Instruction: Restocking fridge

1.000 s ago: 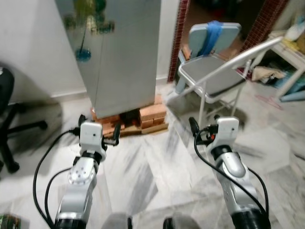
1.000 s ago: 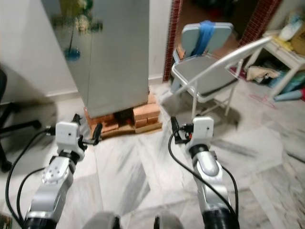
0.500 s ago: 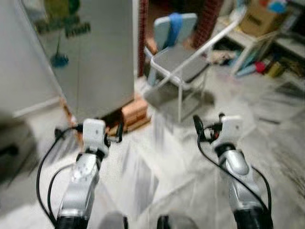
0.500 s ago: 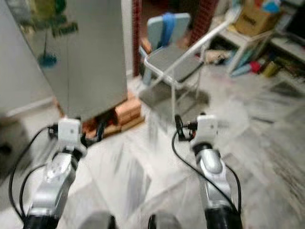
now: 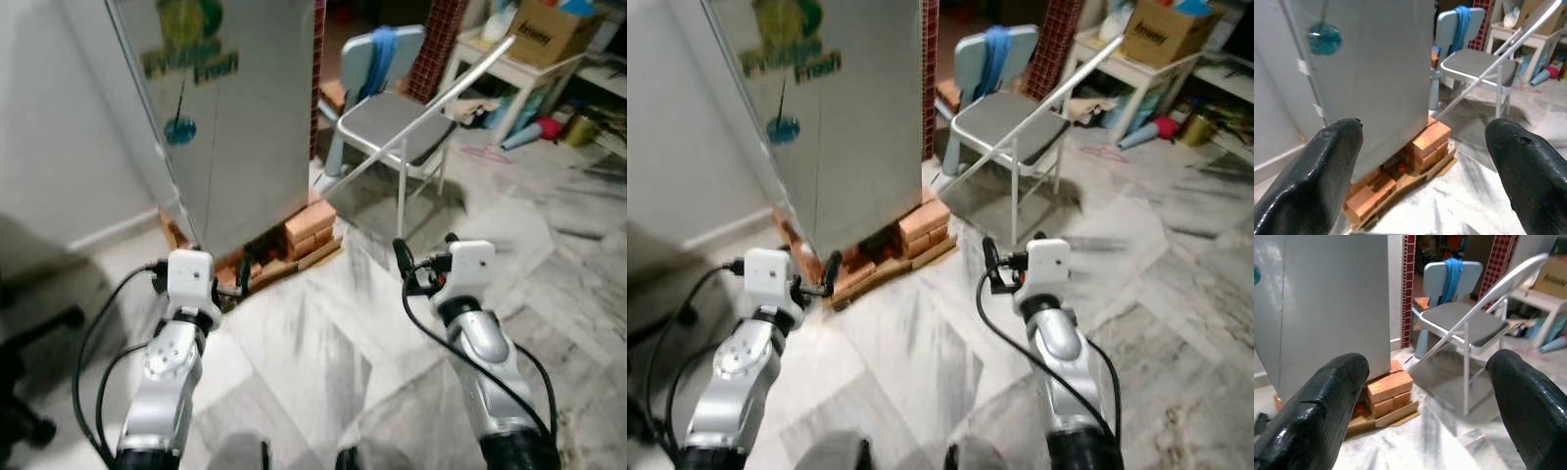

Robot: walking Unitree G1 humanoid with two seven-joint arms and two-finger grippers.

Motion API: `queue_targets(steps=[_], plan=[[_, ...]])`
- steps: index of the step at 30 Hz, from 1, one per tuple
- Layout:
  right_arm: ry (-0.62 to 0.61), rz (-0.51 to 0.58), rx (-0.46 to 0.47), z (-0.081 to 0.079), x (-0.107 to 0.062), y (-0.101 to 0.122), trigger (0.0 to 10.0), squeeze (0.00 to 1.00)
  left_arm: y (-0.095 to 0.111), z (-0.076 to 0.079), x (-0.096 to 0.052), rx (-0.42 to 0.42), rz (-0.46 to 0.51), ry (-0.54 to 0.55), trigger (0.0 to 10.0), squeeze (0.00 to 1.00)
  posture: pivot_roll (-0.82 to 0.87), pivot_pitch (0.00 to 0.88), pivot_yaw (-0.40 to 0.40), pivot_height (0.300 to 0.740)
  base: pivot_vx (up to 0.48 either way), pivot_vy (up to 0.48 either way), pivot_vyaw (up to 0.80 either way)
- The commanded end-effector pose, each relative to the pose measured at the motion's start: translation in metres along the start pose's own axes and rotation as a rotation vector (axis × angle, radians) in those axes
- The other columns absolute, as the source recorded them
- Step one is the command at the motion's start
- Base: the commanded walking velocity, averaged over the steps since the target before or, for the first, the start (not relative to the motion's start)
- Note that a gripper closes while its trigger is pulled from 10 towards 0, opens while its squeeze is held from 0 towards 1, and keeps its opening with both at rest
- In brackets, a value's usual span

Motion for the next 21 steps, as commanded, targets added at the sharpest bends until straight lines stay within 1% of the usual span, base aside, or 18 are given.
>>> queue_targets(steps=[1, 5, 7, 10, 21], plan=[[0.018, 0.024, -0.025, -0.0074, 0.0011, 0.0059, 10.0, 0.00, -0.0036, -0.0080, -0.0028, 0.009, -0.015, 0.019, 10.0, 0.00, 0.02, 0.073, -0.033, 0.740, 0.000, 0.458, 0.00], [0.021, 0.017, -0.024, -0.0092, -0.0004, 0.0031, 10.0, 0.00, -0.0031, -0.0074, -0.0033, 0.026, -0.004, 0.014, 10.0, 0.00, 0.02, 0.071, -0.032, 0.740, 0.000, 0.442, 0.00], [0.025, 0.022, -0.037, -0.0113, 0.0001, 0.0041, 10.0, 0.00, -0.0003, -0.0072, -0.0034, 0.010, 0.013, 0.016, 10.0, 0.00, 0.02, 0.071, -0.032, 0.740, 0.300, 0.351, 0.00], [0.026, 0.030, -0.073, -0.0145, 0.0010, 0.0054, 10.0, 0.00, 0.0008, -0.0083, -0.0033, 0.010, 0.016, 0.020, 10.0, 0.00, 0.03, 0.069, -0.031, 0.740, 0.000, 0.000, 0.00], [0.016, 0.024, -0.079, -0.0138, 0.0024, 0.0040, 10.0, 0.00, 0.0002, -0.0095, -0.0030, 0.018, 0.013, 0.025, 10.0, 0.00, 0.03, 0.068, -0.032, 0.740, 0.000, 0.000, 0.00]])
Point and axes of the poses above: a point about 5 cm out from each wrist's last joint towards the gripper, its own x axis pointing out of the wrist towards the gripper, its own y axis along the axis of the wrist's last joint, z = x × y, the point moved 6 cm from there along x, pointing out of the wrist towards the gripper, and after that the axes turned 5 degrees about x, right-handed, at the moved point
